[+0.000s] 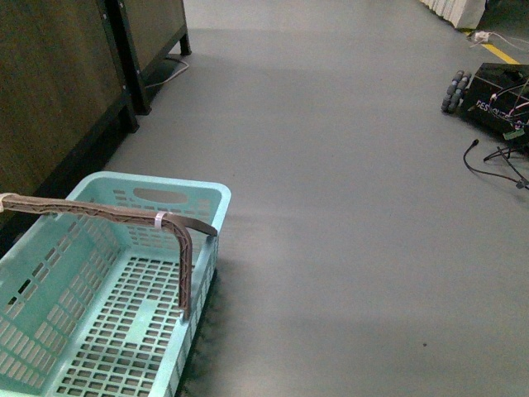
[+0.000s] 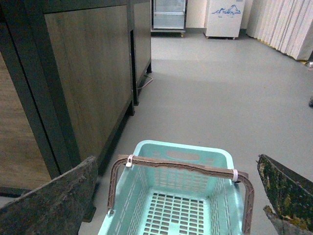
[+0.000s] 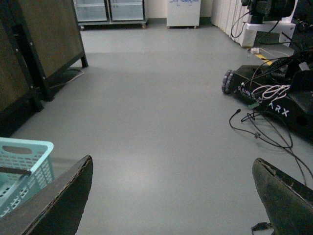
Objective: Pick lemon and mango into basket
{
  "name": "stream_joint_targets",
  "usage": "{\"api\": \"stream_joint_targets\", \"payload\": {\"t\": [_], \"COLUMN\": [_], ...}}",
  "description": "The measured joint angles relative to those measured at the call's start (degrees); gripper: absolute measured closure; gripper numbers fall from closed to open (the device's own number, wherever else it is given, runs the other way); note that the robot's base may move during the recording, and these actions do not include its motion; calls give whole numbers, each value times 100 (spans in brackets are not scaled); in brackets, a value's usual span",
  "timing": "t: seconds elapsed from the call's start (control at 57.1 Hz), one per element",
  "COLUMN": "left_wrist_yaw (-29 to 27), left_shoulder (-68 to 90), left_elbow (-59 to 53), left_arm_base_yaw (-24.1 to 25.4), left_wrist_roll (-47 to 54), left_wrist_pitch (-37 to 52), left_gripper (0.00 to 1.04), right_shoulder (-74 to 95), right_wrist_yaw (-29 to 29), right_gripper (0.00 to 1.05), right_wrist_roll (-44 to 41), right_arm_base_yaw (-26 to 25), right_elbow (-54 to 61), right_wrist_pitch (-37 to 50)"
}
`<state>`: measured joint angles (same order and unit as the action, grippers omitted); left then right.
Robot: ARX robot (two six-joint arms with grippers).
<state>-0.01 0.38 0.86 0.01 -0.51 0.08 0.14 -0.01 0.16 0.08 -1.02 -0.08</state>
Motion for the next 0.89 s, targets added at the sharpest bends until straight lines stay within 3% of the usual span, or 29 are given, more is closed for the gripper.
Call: {"api": "stream_joint_targets", "payload": {"t": [0.403,0.49,0.578,0.718,0.893], "left_wrist_yaw": [-63,-1366,-1471,-988,-535], "left_shoulder": [28,1488,2601,3617,5383], "left_elbow": [13,970,1333,1598,2116], "left_arm_base_yaw": [-13,-549,-684,-428,66], "left_wrist_roll": [-26,-1344,-2398,-3405,-4144], "left_wrist_pitch": [-46,-2144,-2809,-2273,-789], "left_gripper": [7,7,7,7,7], "right_shoulder": [0,0,2,2,2], "right_wrist_yaw": [0,0,-2,9,9], "right_gripper": [9,9,9,9,9], "right_wrist_roll": [0,0,0,0,0], "right_arm_base_yaw": [0,0,0,0,0], "right_elbow": [0,0,0,0,0], "right_wrist_pitch": [0,0,0,0,0]}}
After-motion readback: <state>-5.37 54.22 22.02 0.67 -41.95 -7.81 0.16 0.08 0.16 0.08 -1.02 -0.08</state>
